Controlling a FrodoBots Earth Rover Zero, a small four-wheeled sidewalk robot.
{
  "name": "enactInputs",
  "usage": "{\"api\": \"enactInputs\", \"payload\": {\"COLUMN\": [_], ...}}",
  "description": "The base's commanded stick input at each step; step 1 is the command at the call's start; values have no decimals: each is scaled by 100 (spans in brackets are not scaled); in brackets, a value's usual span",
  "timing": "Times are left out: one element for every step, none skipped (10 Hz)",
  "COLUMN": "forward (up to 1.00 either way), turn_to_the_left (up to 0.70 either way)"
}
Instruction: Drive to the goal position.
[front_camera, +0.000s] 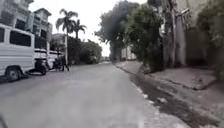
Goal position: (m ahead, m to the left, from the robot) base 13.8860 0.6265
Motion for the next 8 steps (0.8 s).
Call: {"api": "enactInputs", "payload": {"forward": [100, 100, 100, 100, 100, 100, 100, 100], "turn_to_the_left": [0, 0, 0, 0, 0, 0, 0, 0]}}
